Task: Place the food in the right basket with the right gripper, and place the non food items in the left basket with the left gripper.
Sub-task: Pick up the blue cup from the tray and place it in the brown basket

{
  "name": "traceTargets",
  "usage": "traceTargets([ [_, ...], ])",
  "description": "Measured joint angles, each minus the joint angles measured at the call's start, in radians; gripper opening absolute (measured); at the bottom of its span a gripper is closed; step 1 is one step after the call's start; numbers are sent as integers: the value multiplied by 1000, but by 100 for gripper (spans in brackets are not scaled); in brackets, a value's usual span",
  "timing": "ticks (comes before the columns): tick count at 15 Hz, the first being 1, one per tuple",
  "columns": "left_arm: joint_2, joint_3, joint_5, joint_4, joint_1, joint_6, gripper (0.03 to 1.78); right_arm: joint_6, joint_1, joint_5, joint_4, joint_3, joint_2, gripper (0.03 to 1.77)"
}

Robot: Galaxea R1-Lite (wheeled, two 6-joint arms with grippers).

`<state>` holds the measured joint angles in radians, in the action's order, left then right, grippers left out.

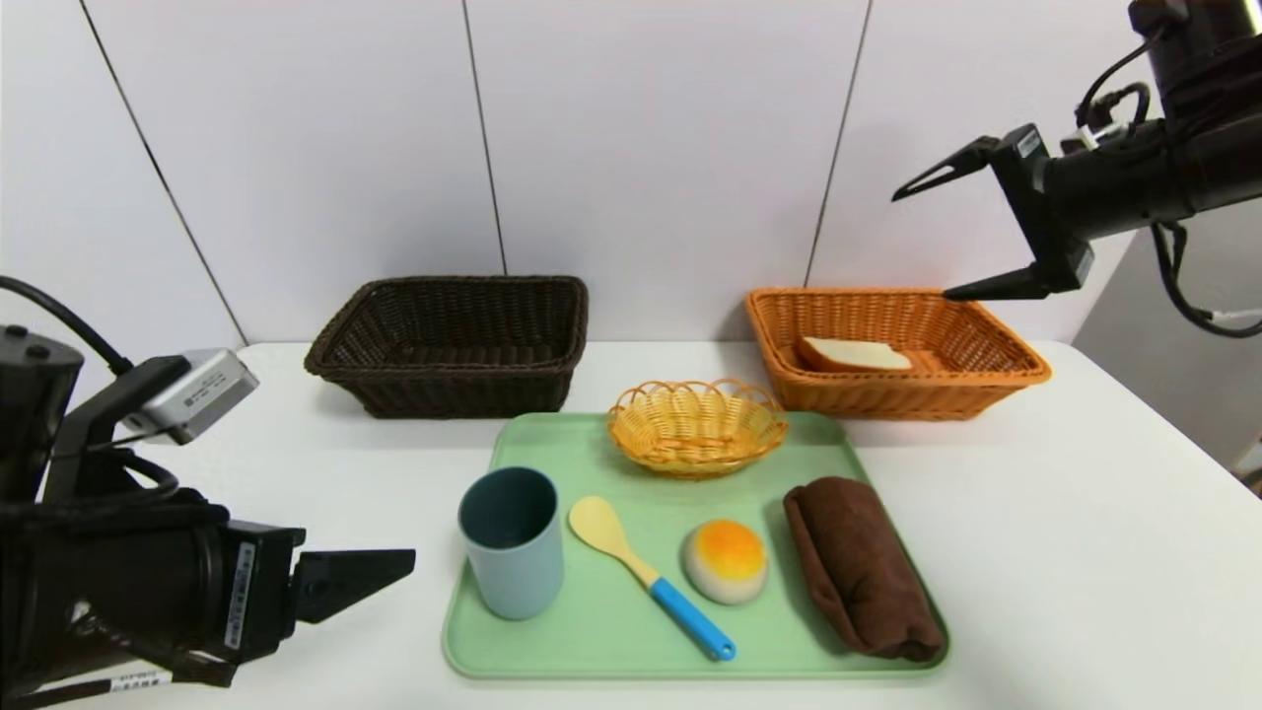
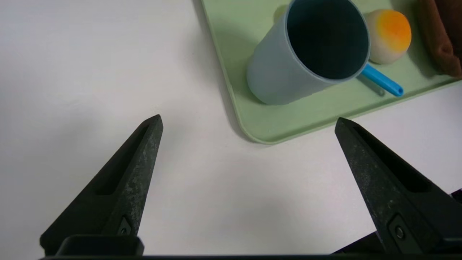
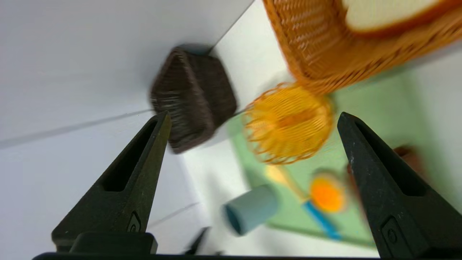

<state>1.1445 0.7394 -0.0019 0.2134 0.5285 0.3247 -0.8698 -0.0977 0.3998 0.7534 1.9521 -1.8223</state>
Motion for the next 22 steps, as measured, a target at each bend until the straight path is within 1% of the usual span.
traceTargets([
  [1,-16,-58,-1,-69,11,-11,169,132,-9,-50,-7,0,22,160],
  [3,-40,-172,-3,-222,21,-53,169,358,-17,-111,-54,1,58,163],
  [4,-51,-235,-5,-314,25,-90,169,446,-19,-134,-94,1,70,164],
  [5,-62,-284,-13,-397,29,-124,169,502,-21,-146,-136,1,78,165],
  [6,-70,-329,-39,-471,32,-145,169,525,-21,-150,-158,1,83,166],
  [7,-78,-370,-86,-535,35,-151,169,531,-22,-154,-166,1,87,166],
  [9,-86,-436,-177,-628,37,-156,169,568,-21,-190,-180,1,91,167],
  [10,-83,-461,-205,-671,37,-158,169,601,-21,-196,-182,1,94,168],
  [12,-66,-487,-212,-720,37,-159,169,676,-21,-197,-190,1,106,168],
  [13,-48,-494,-212,-736,37,-160,169,697,-21,-197,-196,1,111,169],
  [16,24,-502,-205,-803,34,-178,169,705,-21,-197,-211,0,119,169],
  [19,97,-509,-169,-867,31,-208,169,701,-19,-199,-211,0,122,169],
  [22,145,-521,-159,-896,30,-244,169,700,-14,-200,-210,-3,122,169],
])
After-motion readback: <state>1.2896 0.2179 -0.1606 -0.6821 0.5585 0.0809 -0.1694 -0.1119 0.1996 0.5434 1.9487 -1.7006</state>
